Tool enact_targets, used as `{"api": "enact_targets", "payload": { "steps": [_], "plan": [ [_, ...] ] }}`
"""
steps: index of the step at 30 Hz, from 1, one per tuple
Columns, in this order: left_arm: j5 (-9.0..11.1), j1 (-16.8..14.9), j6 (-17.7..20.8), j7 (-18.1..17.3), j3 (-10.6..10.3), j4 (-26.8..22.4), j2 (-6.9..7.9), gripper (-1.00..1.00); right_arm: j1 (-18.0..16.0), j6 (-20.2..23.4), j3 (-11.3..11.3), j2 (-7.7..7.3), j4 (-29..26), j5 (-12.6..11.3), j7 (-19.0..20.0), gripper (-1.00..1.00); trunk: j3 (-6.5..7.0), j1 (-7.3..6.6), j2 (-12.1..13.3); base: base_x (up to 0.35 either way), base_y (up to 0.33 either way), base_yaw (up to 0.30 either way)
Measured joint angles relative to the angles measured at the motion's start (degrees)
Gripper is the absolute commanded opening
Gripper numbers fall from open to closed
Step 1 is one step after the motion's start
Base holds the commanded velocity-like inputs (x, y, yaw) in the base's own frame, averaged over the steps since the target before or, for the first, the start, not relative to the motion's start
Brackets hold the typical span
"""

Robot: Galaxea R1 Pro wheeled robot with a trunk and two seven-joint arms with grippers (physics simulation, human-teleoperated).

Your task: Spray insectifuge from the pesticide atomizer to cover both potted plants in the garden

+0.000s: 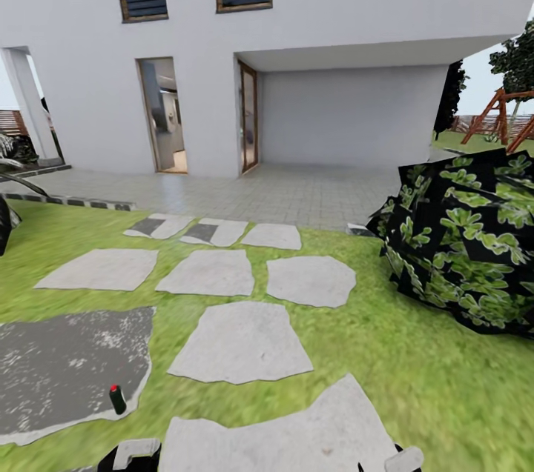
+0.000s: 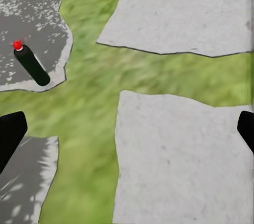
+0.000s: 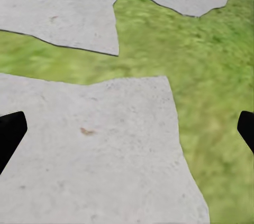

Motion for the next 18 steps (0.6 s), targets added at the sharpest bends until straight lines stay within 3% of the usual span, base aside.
{"api": "enact_targets", "payload": {
  "steps": [18],
  "plan": [
    [0.05,0.07,0.00,0.05,0.54,0.77,0.17,1.00,0.03,0.19,-0.38,1.25,3.19,-0.19,-0.44,1.00,0.00,0.00,0.00,0.273,-0.189,0.000]
  ]
}}
